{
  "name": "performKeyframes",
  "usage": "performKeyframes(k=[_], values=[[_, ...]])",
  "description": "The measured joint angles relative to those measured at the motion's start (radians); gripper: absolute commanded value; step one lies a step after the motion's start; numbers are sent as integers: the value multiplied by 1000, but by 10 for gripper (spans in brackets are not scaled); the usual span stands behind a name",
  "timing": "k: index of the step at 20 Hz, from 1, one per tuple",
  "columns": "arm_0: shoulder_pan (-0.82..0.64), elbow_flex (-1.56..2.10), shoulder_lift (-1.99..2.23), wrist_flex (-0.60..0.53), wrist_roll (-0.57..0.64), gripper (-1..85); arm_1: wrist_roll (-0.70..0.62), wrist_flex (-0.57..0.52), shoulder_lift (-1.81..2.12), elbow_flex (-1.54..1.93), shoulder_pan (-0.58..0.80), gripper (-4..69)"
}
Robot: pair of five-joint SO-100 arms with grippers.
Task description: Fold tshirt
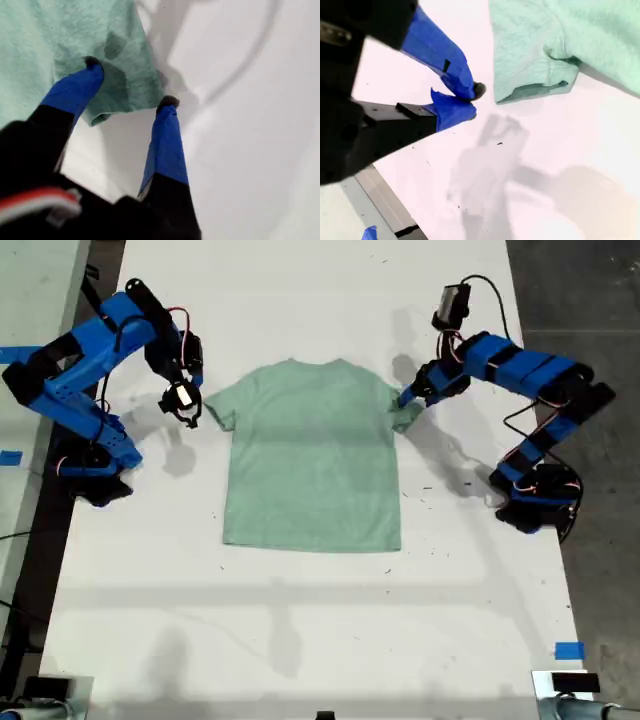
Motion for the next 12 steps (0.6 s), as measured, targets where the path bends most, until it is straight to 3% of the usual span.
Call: performKeyframes(k=[2,4,7,12], values=[[0,0,-5,0,0,1,-12,-34,-64,0,6,181],[0,0,-6,0,0,1,-17,-44,-115,-28,8,1],[0,0,-6,0,0,1,-15,-61,-156,-80,6,-19],[0,0,-6,-8,0,1,-18,9,-186,-147,6,-20]])
